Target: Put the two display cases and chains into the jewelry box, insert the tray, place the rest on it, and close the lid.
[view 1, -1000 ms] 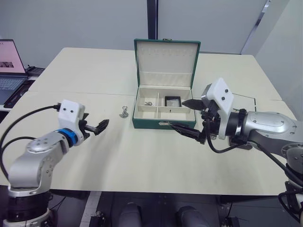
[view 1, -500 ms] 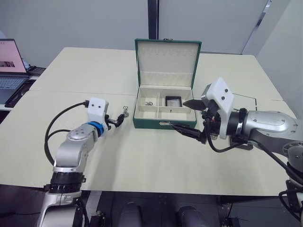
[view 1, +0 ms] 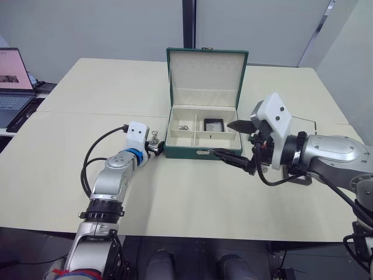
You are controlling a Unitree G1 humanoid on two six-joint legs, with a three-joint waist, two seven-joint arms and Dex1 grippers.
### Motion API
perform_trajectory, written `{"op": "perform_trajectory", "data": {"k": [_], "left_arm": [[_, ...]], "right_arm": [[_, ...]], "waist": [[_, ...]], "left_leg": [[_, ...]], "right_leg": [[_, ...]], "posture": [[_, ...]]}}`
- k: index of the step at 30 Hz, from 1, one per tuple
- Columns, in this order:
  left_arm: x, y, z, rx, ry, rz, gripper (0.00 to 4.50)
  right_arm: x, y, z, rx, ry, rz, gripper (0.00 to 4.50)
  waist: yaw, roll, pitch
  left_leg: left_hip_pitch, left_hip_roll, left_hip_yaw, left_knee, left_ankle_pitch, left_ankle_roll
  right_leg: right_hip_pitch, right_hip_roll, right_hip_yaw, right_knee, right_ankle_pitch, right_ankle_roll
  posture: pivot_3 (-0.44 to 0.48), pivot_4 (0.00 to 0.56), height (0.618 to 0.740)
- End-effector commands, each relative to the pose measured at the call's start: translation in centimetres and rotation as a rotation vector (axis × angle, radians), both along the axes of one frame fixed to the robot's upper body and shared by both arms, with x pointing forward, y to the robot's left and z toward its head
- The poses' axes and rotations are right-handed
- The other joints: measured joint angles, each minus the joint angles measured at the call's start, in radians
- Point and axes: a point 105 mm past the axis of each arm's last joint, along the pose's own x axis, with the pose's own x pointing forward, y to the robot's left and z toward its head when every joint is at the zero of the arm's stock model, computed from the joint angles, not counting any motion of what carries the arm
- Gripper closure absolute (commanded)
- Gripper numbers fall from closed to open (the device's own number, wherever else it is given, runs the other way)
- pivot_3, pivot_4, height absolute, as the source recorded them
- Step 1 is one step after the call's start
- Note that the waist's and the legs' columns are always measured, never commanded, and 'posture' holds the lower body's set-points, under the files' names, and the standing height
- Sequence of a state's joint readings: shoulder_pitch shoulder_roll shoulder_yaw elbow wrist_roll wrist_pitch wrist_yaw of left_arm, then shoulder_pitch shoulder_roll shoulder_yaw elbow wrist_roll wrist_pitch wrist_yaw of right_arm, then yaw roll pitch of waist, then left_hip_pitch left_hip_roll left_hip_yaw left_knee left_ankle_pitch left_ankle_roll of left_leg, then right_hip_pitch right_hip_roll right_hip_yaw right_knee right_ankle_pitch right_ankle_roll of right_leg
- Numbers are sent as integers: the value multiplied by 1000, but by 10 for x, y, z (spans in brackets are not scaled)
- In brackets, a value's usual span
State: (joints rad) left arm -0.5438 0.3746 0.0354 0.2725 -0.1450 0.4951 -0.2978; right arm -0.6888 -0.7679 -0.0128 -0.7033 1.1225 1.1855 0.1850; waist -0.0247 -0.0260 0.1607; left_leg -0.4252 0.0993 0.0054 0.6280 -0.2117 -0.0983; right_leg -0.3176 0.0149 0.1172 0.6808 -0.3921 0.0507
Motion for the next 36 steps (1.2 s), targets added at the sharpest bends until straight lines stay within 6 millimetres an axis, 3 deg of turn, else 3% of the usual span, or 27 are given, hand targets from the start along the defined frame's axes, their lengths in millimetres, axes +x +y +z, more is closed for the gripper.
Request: {"op": "perform_trajectory", "data": {"k": [1, 21, 24, 36], "left_arm": [[4, -6, 5, 19, -29, -20, 38], [0, -11, -7, -4, -2, -8, 38], [2, -10, -8, -14, -7, 1, 600], [3, -10, -7, -29, -10, 0, 4402]], "right_arm": [[-5, 2, 17, 38, -69, 18, 0], [-7, 1, 17, 47, -67, 11, 0], [-7, 1, 17, 46, -67, 11, 0], [-6, 0, 17, 44, -67, 4, 0]], "waist": [[1, 0, 0], [2, 0, 0], [2, 0, 0], [-1, 0, 0]], "left_leg": [[0, 0, 0, 0, 0, 0], [0, 0, 0, 0, 0, 0], [0, 0, 0, 0, 0, 0], [0, 0, 0, 0, 0, -1]], "right_leg": [[0, 0, 0, 0, 0, 0], [0, 0, 0, 0, 0, 0], [0, 0, 0, 0, 0, 0], [0, 0, 0, 0, 0, 0]], "posture": [[0, 150, 740], [0, 150, 740], [0, 150, 740], [0, 150, 740]]}}
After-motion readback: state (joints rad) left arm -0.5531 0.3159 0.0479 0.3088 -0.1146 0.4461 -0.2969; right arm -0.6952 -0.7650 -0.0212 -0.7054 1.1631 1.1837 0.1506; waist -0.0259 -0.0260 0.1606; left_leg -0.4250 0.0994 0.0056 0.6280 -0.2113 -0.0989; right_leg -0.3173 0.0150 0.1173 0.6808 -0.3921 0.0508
